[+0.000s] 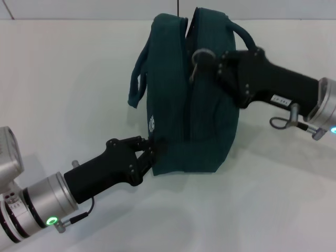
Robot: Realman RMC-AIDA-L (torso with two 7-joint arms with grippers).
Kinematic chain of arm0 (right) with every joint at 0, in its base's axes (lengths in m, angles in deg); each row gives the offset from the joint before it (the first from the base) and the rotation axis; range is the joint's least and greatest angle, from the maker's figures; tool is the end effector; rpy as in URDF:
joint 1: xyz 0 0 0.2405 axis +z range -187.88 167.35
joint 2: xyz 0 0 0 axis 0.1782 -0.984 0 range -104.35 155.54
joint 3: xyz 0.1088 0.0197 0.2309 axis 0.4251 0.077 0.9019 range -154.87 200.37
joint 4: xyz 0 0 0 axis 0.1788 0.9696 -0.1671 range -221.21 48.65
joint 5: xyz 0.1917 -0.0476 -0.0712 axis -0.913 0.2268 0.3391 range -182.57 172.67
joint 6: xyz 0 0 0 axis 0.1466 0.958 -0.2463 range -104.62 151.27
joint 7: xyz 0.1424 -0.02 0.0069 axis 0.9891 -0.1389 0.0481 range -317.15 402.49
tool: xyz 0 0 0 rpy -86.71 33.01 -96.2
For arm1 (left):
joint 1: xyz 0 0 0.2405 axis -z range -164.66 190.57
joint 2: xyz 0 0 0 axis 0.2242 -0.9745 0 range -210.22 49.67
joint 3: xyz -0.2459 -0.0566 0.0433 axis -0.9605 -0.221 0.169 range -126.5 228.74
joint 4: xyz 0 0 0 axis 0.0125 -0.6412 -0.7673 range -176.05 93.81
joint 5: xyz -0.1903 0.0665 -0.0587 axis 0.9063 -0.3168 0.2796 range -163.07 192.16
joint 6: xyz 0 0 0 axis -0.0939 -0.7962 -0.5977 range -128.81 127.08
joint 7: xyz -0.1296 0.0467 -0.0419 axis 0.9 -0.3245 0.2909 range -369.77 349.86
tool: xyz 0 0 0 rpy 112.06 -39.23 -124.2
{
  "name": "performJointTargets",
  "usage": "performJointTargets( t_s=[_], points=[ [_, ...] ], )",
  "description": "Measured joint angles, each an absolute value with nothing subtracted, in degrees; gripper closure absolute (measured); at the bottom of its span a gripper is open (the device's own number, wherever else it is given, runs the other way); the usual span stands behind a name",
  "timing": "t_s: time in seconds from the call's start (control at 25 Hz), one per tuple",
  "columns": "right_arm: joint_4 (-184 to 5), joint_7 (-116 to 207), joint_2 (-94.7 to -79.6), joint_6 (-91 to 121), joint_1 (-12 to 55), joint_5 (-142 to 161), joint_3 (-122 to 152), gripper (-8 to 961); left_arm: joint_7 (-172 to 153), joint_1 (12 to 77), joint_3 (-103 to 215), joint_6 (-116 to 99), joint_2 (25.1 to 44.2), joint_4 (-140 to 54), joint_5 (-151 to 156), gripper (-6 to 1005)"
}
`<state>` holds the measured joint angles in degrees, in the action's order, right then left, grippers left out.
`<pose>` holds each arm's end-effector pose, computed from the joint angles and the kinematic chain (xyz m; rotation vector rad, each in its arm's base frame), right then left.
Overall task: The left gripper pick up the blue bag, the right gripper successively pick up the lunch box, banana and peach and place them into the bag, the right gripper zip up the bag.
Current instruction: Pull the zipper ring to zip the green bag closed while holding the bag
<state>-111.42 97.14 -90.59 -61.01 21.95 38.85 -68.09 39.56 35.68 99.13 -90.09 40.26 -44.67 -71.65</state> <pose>0.1772 0.3331 -0.0341 -2.5257 0.2350 1.3472 -0.2845 0.2416 -0.0755 -2.4092 -0.7975 -1.1572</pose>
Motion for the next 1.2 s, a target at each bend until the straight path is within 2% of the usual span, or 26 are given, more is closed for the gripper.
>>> performJointTargets(
  t_s=[0.08, 0.28, 0.72, 0.92, 1.2],
  points=[
    [-111.39, 97.17, -90.59, -60.96, 21.81, 37.69, -68.08, 937, 39.34, 35.42, 99.44, -89.84, 40.23, -44.66, -71.83, 871],
    [-111.31, 97.40, -90.59, -59.71, 21.80, 37.29, -68.07, 936, 39.20, 35.05, 100.56, -89.86, 40.00, -44.63, -71.62, 924],
    [-110.52, 97.51, -90.59, -59.34, 21.79, 37.19, -69.41, 934, 39.17, 35.51, 100.27, -93.90, 40.25, -44.53, -69.23, 927],
    [-110.10, 97.51, -90.59, -59.67, 21.79, 37.15, -70.22, 934, 39.33, 37.14, 100.49, -95.49, 40.32, -44.37, -69.32, 779],
    [-110.09, 97.51, -90.59, -60.11, 21.78, 37.14, -70.42, 932, 39.19, 39.40, 100.71, -95.94, 40.33, -42.57, -69.79, 460]
  ],
)
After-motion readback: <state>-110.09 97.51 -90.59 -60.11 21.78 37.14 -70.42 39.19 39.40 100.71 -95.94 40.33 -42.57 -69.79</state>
